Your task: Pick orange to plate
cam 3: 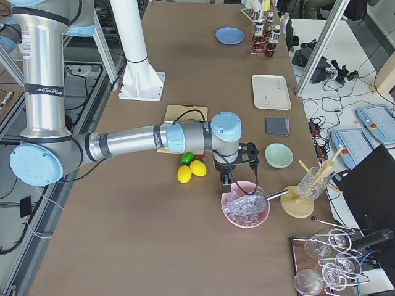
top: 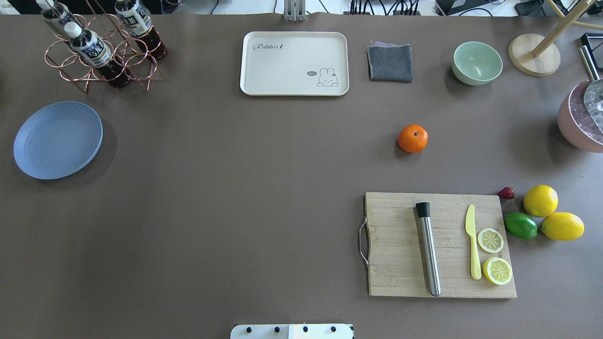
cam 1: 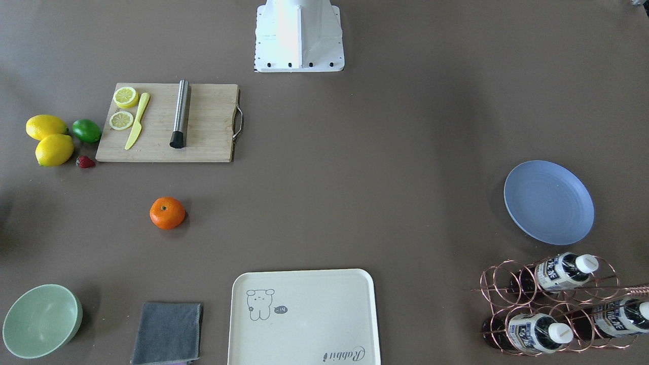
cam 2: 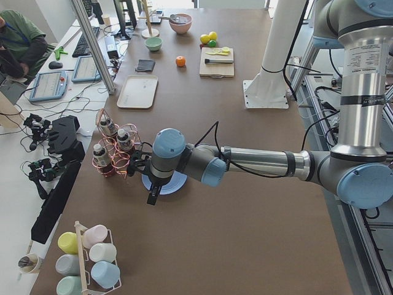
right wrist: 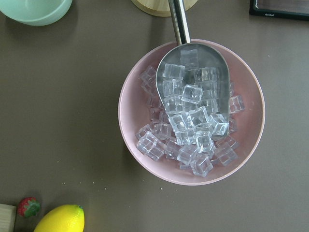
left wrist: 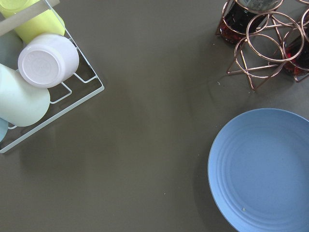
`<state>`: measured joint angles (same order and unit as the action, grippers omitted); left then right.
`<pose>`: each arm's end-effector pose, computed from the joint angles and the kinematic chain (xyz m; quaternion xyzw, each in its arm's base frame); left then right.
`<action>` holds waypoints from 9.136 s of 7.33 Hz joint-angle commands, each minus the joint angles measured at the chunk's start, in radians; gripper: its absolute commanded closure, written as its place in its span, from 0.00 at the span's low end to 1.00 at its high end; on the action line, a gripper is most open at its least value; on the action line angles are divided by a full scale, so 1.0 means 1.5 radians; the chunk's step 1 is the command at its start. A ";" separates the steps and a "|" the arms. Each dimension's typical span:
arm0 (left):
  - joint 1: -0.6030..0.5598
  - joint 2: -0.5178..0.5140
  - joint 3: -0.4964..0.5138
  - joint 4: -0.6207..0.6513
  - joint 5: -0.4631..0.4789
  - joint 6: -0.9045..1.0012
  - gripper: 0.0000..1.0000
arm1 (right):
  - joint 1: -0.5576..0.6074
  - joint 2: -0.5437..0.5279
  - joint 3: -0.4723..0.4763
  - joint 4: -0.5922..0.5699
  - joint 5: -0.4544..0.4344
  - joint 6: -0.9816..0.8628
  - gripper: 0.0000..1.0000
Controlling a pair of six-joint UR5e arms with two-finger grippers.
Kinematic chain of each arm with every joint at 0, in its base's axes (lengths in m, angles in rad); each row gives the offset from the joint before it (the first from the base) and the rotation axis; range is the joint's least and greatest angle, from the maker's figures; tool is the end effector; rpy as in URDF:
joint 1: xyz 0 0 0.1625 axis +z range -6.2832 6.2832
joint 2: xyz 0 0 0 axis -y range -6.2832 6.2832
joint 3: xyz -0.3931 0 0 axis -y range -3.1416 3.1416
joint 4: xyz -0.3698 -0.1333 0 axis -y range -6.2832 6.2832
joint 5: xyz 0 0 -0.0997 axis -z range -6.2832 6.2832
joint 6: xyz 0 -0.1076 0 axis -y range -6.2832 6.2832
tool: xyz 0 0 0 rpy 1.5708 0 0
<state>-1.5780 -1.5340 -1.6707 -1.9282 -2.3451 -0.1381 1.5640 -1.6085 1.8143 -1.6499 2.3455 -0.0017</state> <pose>-0.0615 -0.4766 0.5615 0.1687 0.3811 0.0129 0.9089 0.0549 -0.4562 0.5434 0.0577 -0.3771 -0.0278 0.9239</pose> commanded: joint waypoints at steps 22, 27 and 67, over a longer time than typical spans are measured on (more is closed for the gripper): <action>-0.004 0.007 -0.004 -0.001 0.001 0.001 0.02 | 0.001 -0.014 -0.023 0.003 -0.003 0.002 0.00; -0.004 0.007 -0.003 -0.001 0.001 0.001 0.02 | 0.001 -0.016 -0.025 0.002 -0.002 0.002 0.00; 0.280 -0.087 0.348 -0.461 0.018 -0.295 0.37 | 0.003 0.012 -0.018 0.003 0.036 0.003 0.00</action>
<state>-1.1648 -1.6645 -1.1517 -2.6201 -2.3143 -0.5661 1.5693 -1.5901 1.7872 -1.6460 2.3991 0.0031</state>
